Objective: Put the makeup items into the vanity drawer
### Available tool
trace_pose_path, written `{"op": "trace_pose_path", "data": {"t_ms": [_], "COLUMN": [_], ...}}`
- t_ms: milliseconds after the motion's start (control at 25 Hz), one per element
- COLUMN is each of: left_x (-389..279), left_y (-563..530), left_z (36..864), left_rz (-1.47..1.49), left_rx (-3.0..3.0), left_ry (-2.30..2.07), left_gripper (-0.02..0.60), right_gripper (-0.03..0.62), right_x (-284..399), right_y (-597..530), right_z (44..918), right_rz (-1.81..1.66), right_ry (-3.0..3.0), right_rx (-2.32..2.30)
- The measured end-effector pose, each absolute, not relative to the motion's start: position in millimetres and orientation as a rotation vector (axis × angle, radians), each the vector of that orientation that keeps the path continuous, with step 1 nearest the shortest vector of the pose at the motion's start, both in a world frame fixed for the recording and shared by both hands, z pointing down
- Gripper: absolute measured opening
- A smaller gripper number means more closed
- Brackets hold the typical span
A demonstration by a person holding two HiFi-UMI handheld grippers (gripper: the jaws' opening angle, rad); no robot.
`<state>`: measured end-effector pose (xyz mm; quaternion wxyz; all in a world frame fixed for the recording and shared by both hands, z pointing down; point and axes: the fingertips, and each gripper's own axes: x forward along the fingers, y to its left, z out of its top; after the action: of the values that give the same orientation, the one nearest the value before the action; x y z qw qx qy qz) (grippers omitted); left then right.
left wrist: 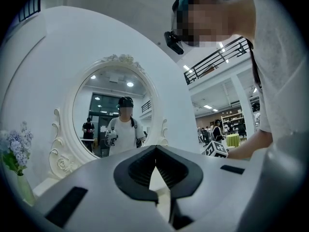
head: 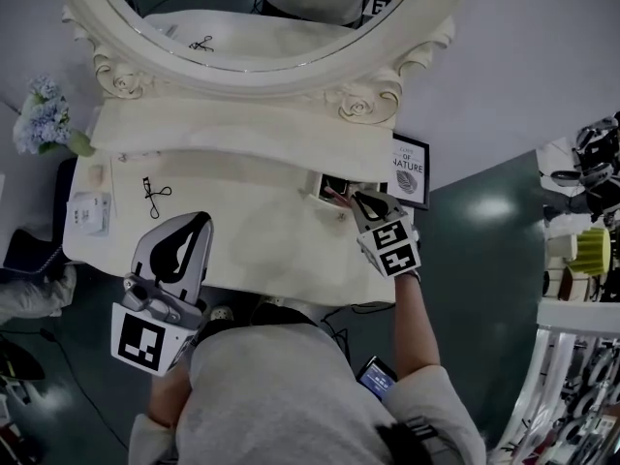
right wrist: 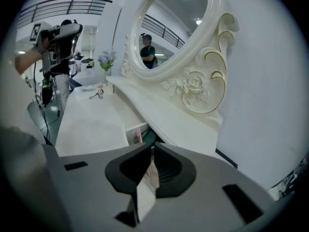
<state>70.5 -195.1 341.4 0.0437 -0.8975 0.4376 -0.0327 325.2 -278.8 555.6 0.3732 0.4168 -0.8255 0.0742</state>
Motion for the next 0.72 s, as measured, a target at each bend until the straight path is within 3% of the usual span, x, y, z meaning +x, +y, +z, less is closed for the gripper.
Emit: {"op": "trace_pose_path", "data": {"t_ms": [720], "left_x": [34.3], "left_y": [-161.2], "left_z": [314.2], "left_rz": [0.032], "left_rx": [-2.743], "left_ry": [1.276], "left_gripper": [0.014], "right_gripper": [0.028], "right_x": [251.1], "right_y": [-218.8], "right_z": [467.2], "right_rz": [0.271], "right_ry": [-2.451], "right_rx": [1.436]}}
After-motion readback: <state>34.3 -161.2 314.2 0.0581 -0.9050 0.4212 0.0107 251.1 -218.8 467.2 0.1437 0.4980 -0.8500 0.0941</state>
